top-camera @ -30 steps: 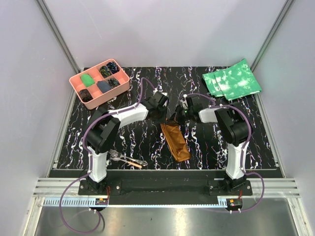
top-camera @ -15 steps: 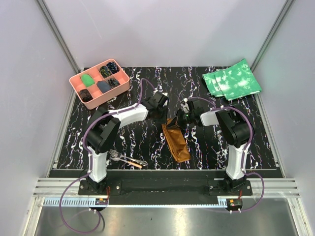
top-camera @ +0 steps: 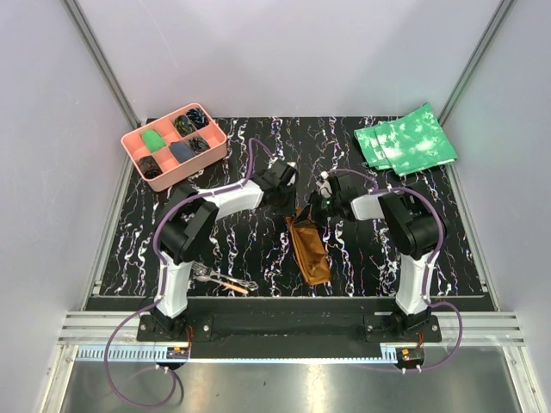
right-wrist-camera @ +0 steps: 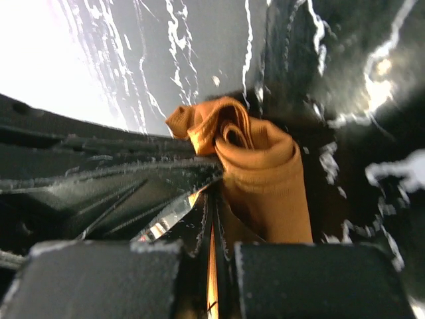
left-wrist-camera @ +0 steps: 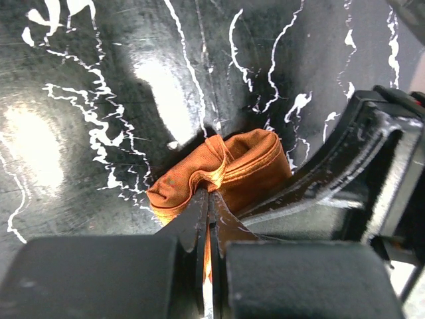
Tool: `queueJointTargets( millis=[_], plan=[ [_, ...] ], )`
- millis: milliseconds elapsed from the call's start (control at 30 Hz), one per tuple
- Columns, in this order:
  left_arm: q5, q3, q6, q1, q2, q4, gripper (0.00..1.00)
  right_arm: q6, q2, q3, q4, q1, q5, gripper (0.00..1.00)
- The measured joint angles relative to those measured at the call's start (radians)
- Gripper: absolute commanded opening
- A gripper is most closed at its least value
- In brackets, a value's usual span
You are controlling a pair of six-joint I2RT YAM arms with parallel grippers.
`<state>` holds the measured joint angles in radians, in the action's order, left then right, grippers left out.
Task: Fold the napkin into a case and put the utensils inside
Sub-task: Grasp the top corner of the smaller rectangle folded napkin from the folded napkin.
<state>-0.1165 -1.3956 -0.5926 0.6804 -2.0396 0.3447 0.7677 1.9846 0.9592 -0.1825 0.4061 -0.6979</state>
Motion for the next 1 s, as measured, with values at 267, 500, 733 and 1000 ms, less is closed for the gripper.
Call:
queueJointTargets(
  millis=[267, 500, 733, 1000],
  plan=[
    [0.0, 0.054, 0.002, 0.004, 0.032, -0.045, 0.11, -0.119, -0.135, -0.004, 0.206, 0.003, 0.103, 0.13],
    [-0.012, 0.074, 0.009, 0.004, 0.051, -0.039, 0.24, -0.23, -0.276, 0.003, 0.379, 0.006, 0.171, 0.25],
    [-0.032, 0.099, 0.008, 0.0, 0.114, -0.029, 0.43, -0.335, -0.34, 0.036, 0.513, 0.007, 0.257, 0.32],
    [-0.051, 0.198, -0.027, -0.059, 0.295, -0.049, 0.45, -0.396, -0.381, 0.042, 0.619, 0.037, 0.34, 0.47]
  ],
)
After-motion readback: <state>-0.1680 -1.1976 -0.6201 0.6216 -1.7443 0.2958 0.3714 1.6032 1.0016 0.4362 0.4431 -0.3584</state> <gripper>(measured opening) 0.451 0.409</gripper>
